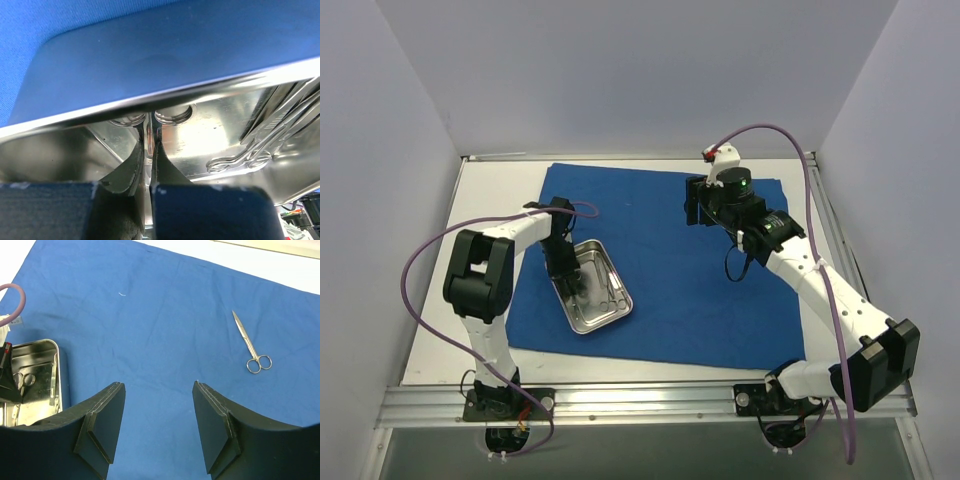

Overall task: Open and lay out the surgical kit
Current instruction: Pick up the medical item from the container, then adjust the medical item.

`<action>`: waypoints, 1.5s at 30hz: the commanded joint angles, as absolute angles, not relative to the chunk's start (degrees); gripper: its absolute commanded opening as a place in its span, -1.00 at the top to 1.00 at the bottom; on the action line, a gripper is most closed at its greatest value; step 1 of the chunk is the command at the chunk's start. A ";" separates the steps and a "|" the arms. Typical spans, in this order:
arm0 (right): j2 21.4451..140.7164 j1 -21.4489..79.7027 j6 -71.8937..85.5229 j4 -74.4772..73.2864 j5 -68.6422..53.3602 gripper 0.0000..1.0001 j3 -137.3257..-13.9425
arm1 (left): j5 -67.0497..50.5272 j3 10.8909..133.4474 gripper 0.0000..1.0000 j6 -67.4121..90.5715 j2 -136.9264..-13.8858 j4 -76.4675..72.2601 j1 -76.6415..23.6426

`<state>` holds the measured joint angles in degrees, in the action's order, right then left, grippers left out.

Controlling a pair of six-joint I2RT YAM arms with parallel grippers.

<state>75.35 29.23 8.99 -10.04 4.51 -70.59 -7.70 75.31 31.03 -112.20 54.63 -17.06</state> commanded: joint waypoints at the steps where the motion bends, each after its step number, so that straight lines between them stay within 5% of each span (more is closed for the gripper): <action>1: 74.70 29.27 9.67 -8.09 4.14 -0.13 -70.05 | -2.47 71.98 0.95 31.38 -116.38 44.82 -18.37; 15: 85.51 29.62 15.02 -2.99 -9.39 -0.06 -70.40 | 6.33 78.40 0.95 30.32 -100.90 52.12 -23.82; 32: 95.10 28.65 26.27 9.05 -42.61 -0.12 -73.92 | -7.11 74.18 0.95 20.48 -84.47 38.77 -27.95; 45: 95.53 32.52 31.55 13.71 -43.95 -0.07 -72.68 | -11.16 73.65 0.95 19.95 -83.23 35.33 -32.69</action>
